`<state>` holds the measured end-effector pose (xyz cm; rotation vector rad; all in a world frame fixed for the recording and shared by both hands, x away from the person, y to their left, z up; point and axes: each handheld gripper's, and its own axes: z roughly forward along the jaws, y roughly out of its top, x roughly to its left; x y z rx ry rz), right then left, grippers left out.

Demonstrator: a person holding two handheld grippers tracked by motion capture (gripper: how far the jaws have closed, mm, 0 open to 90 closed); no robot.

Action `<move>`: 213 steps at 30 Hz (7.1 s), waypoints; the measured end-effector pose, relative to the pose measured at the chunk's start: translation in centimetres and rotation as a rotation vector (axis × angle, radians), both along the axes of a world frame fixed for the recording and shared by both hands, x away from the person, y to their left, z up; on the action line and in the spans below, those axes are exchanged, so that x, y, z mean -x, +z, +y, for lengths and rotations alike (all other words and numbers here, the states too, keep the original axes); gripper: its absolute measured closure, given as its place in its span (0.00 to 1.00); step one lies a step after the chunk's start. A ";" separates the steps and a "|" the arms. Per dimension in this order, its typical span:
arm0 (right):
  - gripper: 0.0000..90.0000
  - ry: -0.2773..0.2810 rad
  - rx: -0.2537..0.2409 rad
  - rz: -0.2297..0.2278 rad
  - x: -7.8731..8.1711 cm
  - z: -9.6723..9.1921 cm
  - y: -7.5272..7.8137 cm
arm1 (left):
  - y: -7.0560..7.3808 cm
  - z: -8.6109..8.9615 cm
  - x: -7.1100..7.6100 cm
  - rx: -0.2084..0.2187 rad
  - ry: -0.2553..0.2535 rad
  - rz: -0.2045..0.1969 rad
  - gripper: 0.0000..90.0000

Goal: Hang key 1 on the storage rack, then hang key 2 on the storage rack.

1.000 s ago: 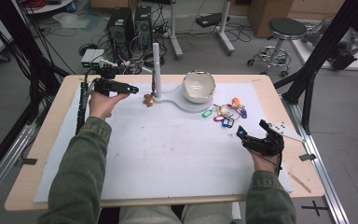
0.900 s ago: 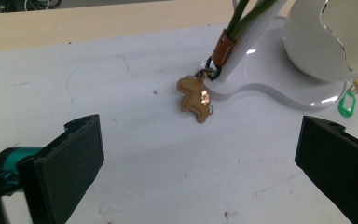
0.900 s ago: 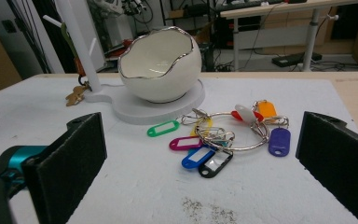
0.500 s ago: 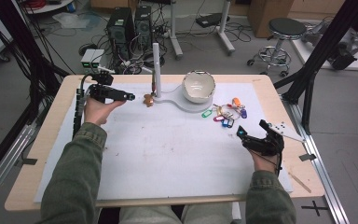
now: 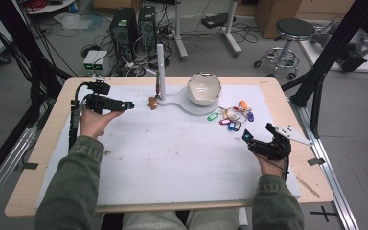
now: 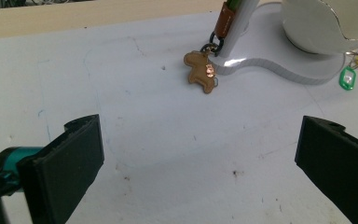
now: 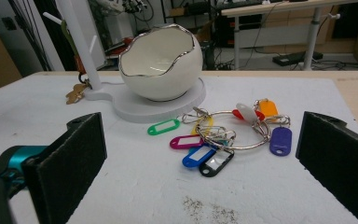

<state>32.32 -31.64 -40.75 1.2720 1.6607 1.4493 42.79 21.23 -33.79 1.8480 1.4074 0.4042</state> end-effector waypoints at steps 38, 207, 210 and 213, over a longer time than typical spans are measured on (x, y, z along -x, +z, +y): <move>0.01 0.005 0.015 0.004 -0.1 0.1 -0.1 | -3.7 3.4 5.8 -0.001 -0.039 -0.009 0.02; 0.94 -0.053 0.388 0.405 -17.1 1.6 -1.6 | -8.5 8.9 12.3 0.049 -0.030 -0.103 0.02; 0.95 -0.061 0.397 0.416 -17.1 1.9 -1.5 | -8.5 8.9 12.3 0.048 -0.030 -0.103 0.02; 0.95 -0.064 0.386 0.424 -17.1 2.0 -1.4 | -8.5 8.9 12.3 0.047 -0.030 -0.103 0.02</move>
